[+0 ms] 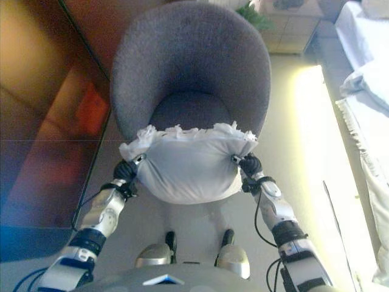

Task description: Pick up the cushion and take it to the sofa

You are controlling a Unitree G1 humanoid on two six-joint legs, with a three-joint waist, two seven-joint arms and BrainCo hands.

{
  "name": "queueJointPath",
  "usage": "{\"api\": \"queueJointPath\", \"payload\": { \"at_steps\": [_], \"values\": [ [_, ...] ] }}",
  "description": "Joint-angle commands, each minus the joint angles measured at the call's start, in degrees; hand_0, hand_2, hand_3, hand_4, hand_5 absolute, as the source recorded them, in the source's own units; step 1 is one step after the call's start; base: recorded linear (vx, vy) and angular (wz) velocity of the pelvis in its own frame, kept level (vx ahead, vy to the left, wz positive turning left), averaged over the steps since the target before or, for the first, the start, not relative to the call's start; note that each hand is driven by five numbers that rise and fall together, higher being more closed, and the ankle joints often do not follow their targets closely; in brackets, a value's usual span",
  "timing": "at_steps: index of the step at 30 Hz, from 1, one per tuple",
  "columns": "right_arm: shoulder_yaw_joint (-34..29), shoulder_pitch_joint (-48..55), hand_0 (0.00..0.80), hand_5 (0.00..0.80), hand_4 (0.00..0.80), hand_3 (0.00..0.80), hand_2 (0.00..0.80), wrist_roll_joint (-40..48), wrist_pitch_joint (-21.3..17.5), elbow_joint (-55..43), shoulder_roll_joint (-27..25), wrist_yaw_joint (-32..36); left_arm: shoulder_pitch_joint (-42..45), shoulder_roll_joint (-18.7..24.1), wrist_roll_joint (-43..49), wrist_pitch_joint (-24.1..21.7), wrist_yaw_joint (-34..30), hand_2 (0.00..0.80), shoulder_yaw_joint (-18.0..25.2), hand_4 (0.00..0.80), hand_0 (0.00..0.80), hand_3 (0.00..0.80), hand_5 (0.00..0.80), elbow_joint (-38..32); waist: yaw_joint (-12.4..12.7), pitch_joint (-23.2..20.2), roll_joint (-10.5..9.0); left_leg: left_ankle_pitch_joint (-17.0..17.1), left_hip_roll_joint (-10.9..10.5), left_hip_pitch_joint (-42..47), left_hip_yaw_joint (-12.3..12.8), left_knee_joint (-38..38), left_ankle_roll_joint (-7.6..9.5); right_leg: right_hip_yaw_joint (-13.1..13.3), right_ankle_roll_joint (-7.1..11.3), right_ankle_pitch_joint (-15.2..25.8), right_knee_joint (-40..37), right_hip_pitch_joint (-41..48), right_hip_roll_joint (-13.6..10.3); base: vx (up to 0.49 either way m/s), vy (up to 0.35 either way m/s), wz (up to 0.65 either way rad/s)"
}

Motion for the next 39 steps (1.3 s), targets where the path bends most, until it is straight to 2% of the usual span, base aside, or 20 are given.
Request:
{"api": "queueJointPath", "payload": {
  "at_steps": [1,6,7,9,10,11,14,17,20,23,24,26,28,30,33,34,36,38,39],
  "values": [
    [0.25,0.77,0.8,0.8,0.8,0.8,0.8,-0.32,-1.45,-5.97,3.43,5.0,-1.43,0.9,0.61,-1.68,-2.88,0.8,-0.12,0.8,0.8,0.8,0.8,-2.8,-0.14,-5.42,-1.94,0.37,2.71,-2.9,0.02,5.39,-0.15,2.7,2.29,-1.14,5.11,-0.04,-4.74,0.079,-0.144,-0.05],
    [0.67,1.45,0.8,0.8,0.8,0.8,0.8,0.19,-0.59,-5.87,3.24,5.73,0.98,1.35,0.61,-2.81,-2.19,0.8,1.47,0.8,0.8,0.8,0.8,-4.61,-1.09,-5.21,-2.45,-0.52,3.56,-2.23,-0.53,7.3,-0.57,5.34,1.03,-2.06,5.49,0.52,-2.81,0.031,-0.109,-0.14],
    [0.96,1.37,0.8,0.8,0.8,0.8,0.8,0.61,-0.5,-6.09,3.12,5.98,2.03,1.51,0.2,-3.42,-1.27,0.8,1.87,0.8,0.8,0.8,0.8,-5.82,-1.4,-4.88,-2.53,-0.32,3.97,-2.66,-0.96,9.12,-0.83,6.74,0.29,-2.35,5.55,0.54,-1.83,-0.006,-0.047,-0.24],
    [1.08,1.35,0.8,0.8,0.8,0.8,0.8,1.52,-0.45,-6.29,3.08,5.76,2.74,1.55,-0.65,-3.74,-0.57,0.8,2.23,0.8,0.8,0.8,0.8,-6.78,-1.61,-4.38,-2.44,0.69,4.0,-3.92,-1.2,12.36,-1.01,7.82,-0.66,-2.76,5.78,0.62,-0.83,-0.014,-0.018,-0.19],
    [0.86,1.42,0.8,0.8,0.8,0.8,0.8,1.7,-0.46,-6.46,2.92,5.33,2.75,1.42,-0.93,-3.74,-0.69,0.8,2.24,0.8,0.8,0.8,0.8,-6.87,-1.67,-4.06,-2.41,0.96,3.42,-4.82,-0.73,14.04,-0.82,7.68,-0.91,-2.85,6.06,0.74,-0.68,-0.026,0.029,-0.2],
    [0.6,1.33,0.8,0.8,0.8,0.8,0.8,1.85,-0.56,-6.67,2.77,4.82,2.48,1.27,-0.8,-3.55,-0.86,0.8,2.05,0.8,0.8,0.8,0.8,-7.02,-1.53,-3.88,-2.41,0.19,1.98,-5.52,-0.89,14.14,-0.23,7.49,-0.76,-2.9,6.41,0.61,-0.82,-0.034,0.074,-0.14],
    [0.22,0.54,0.8,0.8,0.8,0.8,0.8,2.42,-1.91,-7.23,2.08,3.66,0.5,1.14,-0.43,-3.49,-2.23,0.8,0.6,0.8,0.8,0.8,0.8,-6.45,-1.47,-3.77,-1.5,0.14,-1.43,-5.45,0.35,8.05,1.23,5.77,0.05,-3.39,8.01,-0.46,-0.84,-0.033,0.143,0.02],
    [0.51,-1.01,0.8,0.8,0.8,0.8,0.8,4.64,-1.77,-6.14,2.65,2.91,-1.65,0.76,1.37,-3.45,-1.79,0.8,-0.75,0.8,0.8,0.8,0.8,-4.83,-1.79,-3.95,-1.24,-0.18,-2.91,-4.43,-0.03,5.63,2.83,6.42,0.74,-3.74,10.1,-1.54,-1.6,-0.002,0.213,0.11],
    [0.47,0.57,0.8,0.8,0.8,0.8,0.8,3.51,-2.37,-6.12,4.28,2.96,-1.92,0.6,1.82,-3.35,-0.97,0.8,-1.46,0.8,0.8,0.8,0.8,-5.04,-2.12,-4.89,-1.31,-0.54,-4.43,-3.15,0.22,3.89,4.74,8.2,2.12,-0.75,15.2,-3.0,-4.43,0.058,0.234,0.02],
    [0.54,0.22,0.8,0.8,0.8,0.8,0.8,4.22,-3.81,-5.22,4.84,2.19,-3.5,1.91,0.54,-3.06,-0.65,0.8,-2.35,0.8,0.8,0.8,0.8,-3.28,-2.31,-4.57,-0.15,-0.99,-5.49,-3.33,0.3,4.9,6.17,10.19,1.79,5.33,29.16,-8.83,-8.73,0.024,0.299,0.01],
    [0.76,-0.54,0.8,0.8,0.8,0.8,0.8,5.55,-4.15,-4.81,4.79,1.32,-4.85,2.43,-0.24,-2.97,-0.5,0.8,-3.17,0.8,0.8,0.8,0.8,-2.23,-2.63,-3.82,0.42,-1.75,-5.86,-3.24,0.14,5.96,6.5,12.07,1.17,6.65,35.2,-11.47,-9.56,0.006,0.285,0.03],
    [1.28,-1.64,0.8,0.8,0.8,0.8,0.8,7.29,-5.12,-3.95,4.67,0.3,-6.77,3.11,-1.01,-3.32,-0.76,0.8,-4.35,0.8,0.8,0.8,0.8,-0.68,-3.1,-2.96,0.87,-3.03,-6.6,-3.0,-1.08,7.38,7.0,14.43,0.88,8.97,39.81,-13.7,-8.98,0.041,0.216,0.21],
    [1.76,-2.24,0.8,0.8,0.8,0.8,0.8,7.47,-5.57,-3.22,4.35,0.36,-7.51,3.47,-1.66,-3.67,-1.23,0.8,-4.83,0.8,0.8,0.8,0.8,0.01,-3.56,-2.82,0.61,-3.87,-7.12,-2.5,-1.78,7.99,6.97,15.58,1.53,11.12,36.85,-15.1,-7.59,0.108,0.057,0.25],
    [2.02,-2.48,0.8,0.8,0.8,0.8,0.8,6.61,-5.39,-3.14,3.96,0.21,-7.64,3.58,-1.32,-3.64,-1.36,0.8,-5.01,0.8,0.8,0.8,0.8,-0.02,-4.14,-2.8,-0.48,-4.9,-7.78,-1.55,-2.18,8.48,6.83,15.71,2.53,12.41,30.74,-15.47,-6.13,0.166,-0.058,0.09],
    [1.95,-2.84,0.8,0.8,0.8,0.8,0.8,7.67,-4.25,-3.37,2.95,0.16,-8.0,3.31,-0.32,-3.85,-0.75,0.8,-5.6,0.8,0.8,0.8,0.8,0.26,-5.4,-2.69,-2.33,-7.08,-8.77,-0.12,-2.85,9.31,6.62,15.78,3.7,11.84,19.44,-15.51,-3.74,0.25,-0.097,0.09],
    [1.41,-3.18,0.8,0.8,0.8,0.8,0.8,8.79,-3.64,-2.97,2.16,0.2,-8.31,2.87,-0.02,-4.03,-0.59,0.8,-6.06,0.8,0.8,0.8,0.8,0.75,-6.3,-2.8,-3.24,-8.3,-9.6,0.97,-3.84,9.31,6.73,16.02,4.34,11.62,13.53,-16.82,-1.64,0.344,-0.06,0.02],
    [0.36,-3.53,0.8,0.8,0.8,0.8,0.8,9.9,-2.98,-2.28,1.15,0.51,-8.72,2.37,0.2,-4.08,-0.71,0.8,-6.48,0.8,0.8,0.8,0.8,1.19,-7.44,-2.84,-3.69,-9.21,-10.16,2.71,-5.17,8.81,7.05,16.02,4.62,11.24,8.07,-19.62,0.89,0.348,-0.016,0.2],
    [-0.89,-3.83,0.8,0.8,0.8,0.8,0.8,10.46,-2.41,-1.76,0.25,0.99,-8.97,1.83,0.74,-3.99,-0.77,0.8,-6.86,0.8,0.8,0.8,0.8,1.07,-8.38,-2.53,-3.38,-10.55,-10.02,4.89,-6.0,8.5,7.22,14.0,4.73,11.71,4.02,-22.16,2.88,0.32,0.018,0.53],
    [-1.34,-4.01,0.8,0.8,0.8,0.8,0.8,10.45,-2.34,-1.62,0.06,1.11,-8.91,1.52,0.98,-3.78,-0.62,0.8,-6.94,0.8,0.8,0.8,0.8,0.65,-8.49,-2.29,-3.38,-11.25,-10.21,5.87,-6.03,8.52,7.34,11.85,4.74,12.07,3.5,-23.66,3.41,0.334,0.011,0.56]
  ]
}}
